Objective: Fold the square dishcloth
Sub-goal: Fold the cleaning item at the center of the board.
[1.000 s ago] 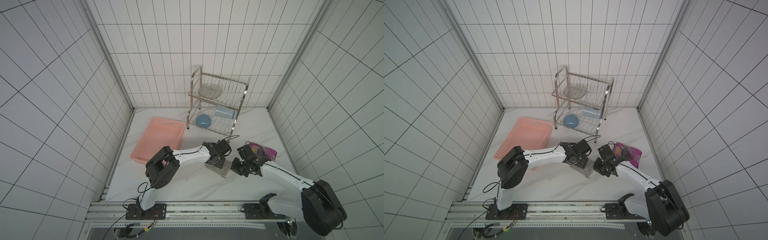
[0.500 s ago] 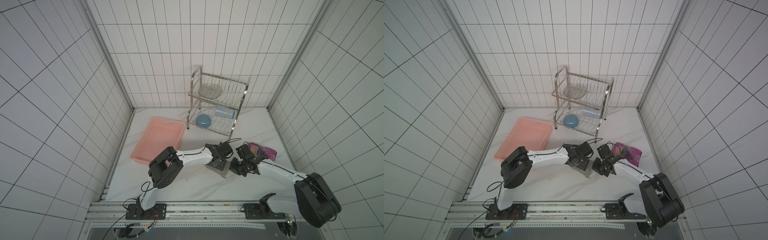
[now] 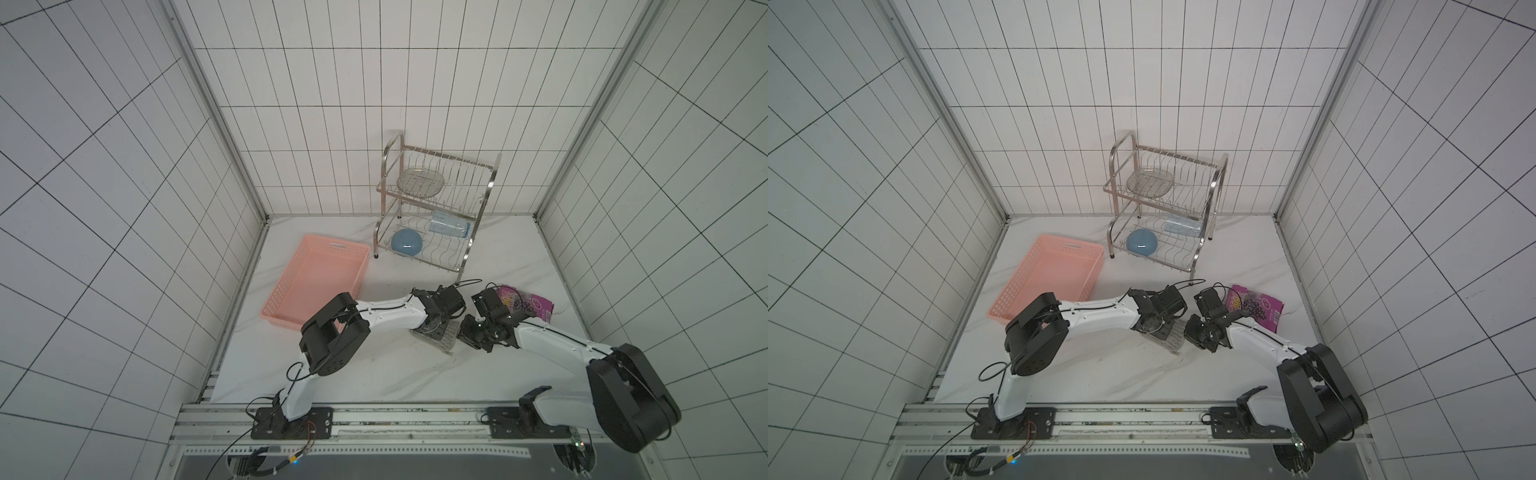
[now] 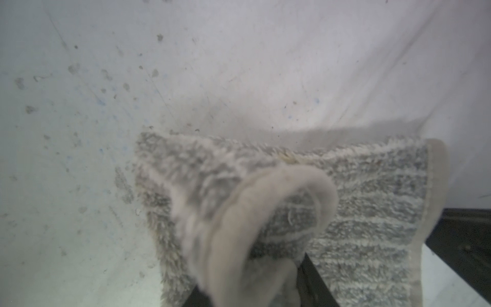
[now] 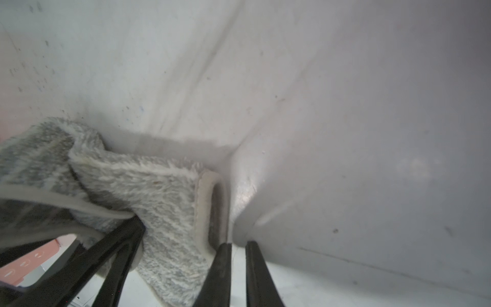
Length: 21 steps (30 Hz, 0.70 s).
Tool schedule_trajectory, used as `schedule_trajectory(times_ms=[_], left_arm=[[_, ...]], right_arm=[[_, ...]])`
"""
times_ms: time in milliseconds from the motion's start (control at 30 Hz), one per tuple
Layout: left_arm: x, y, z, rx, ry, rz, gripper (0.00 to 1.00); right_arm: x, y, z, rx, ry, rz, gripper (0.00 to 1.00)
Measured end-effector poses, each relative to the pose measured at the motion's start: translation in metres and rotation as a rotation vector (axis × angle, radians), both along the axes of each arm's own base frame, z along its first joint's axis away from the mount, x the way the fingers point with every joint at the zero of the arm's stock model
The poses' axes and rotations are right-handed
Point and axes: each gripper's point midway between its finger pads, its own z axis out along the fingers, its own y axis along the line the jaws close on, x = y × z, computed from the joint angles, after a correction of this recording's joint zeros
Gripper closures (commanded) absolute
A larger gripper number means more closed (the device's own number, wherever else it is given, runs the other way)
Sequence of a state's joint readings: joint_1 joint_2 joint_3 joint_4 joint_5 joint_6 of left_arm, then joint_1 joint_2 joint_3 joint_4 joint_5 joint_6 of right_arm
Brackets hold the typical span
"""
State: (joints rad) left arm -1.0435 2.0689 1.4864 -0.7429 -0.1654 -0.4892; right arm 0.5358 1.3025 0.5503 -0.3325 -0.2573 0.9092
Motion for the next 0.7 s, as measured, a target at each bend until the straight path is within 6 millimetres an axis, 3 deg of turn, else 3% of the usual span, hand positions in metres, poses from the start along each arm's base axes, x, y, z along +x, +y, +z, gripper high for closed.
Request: schedule_trajectory(times_ms=[233,333,533,700], left_arm=[[0.000,0.002,0.017,-0.016,-0.014,0.002,0.62],[0.002,0.002,0.024,-0.032,-0.021,0.009,0.66],[0.006,0.004,0.028,-0.045,-0.019,0.028,0.87],[0.005,0.006,0.032,-0.059,-0.019,0.040,0.93]], right_arm=[[0.004,0.000,0.001,-0.009,-0.007,0.010,0.84],[0.003,-0.002,0.001,-0.018,-0.003,0.014,0.82],[0.006,-0.002,0.012,-0.018,-0.021,0.018,0.78],[0.006,-0.002,0.019,-0.014,-0.041,0.032,0.73]])
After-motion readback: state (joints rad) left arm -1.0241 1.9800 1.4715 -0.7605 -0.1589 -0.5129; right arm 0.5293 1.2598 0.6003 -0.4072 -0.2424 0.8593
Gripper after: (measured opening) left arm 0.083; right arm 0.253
